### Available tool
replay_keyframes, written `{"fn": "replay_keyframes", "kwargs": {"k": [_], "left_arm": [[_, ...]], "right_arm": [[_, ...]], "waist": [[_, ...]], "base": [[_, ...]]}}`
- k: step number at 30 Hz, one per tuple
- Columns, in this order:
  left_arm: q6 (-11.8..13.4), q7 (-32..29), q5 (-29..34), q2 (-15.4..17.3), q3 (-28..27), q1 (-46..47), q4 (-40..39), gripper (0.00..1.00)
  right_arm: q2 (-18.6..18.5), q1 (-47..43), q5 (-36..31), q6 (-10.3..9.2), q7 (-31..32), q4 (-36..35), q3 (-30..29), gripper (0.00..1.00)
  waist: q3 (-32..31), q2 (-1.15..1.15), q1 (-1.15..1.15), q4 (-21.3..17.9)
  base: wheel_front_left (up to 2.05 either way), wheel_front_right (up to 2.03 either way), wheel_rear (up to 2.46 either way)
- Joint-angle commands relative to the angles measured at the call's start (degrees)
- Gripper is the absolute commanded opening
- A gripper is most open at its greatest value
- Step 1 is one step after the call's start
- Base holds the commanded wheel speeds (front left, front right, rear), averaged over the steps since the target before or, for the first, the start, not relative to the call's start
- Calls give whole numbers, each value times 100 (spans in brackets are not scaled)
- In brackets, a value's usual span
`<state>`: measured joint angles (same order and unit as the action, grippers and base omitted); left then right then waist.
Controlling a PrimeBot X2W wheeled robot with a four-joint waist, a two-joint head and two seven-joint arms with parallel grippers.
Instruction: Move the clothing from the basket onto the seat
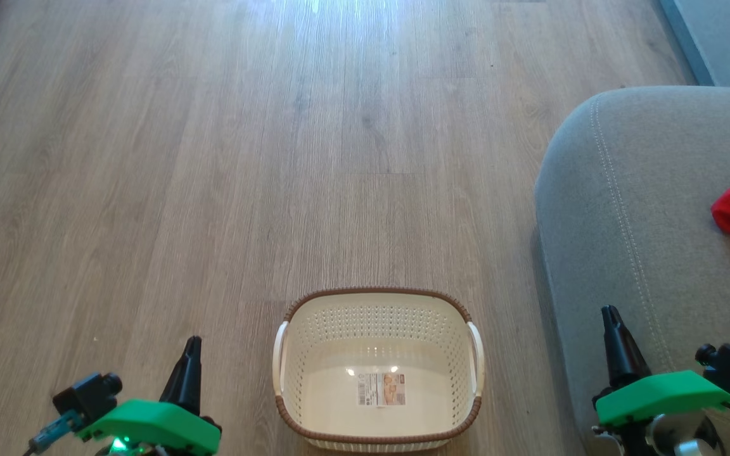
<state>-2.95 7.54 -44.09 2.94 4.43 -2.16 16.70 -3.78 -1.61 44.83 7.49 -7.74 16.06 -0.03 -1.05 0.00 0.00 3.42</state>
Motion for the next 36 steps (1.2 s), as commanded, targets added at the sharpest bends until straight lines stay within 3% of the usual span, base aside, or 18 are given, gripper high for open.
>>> {"fn": "replay_keyframes", "kwargs": {"k": [1,36], "left_arm": [[-69,-38,-137,-1,-140,306,-209,0],[-236,-630,-2158,-3,-555,535,-233,0]], "right_arm": [[-1,293,148,1,32,-195,-18,0],[25,502,2148,0,620,-199,-273,0]], "waist": [[2,0,0,-5],[54,0,0,-151]], "base": [[0,0,0],[0,0,0]]}}
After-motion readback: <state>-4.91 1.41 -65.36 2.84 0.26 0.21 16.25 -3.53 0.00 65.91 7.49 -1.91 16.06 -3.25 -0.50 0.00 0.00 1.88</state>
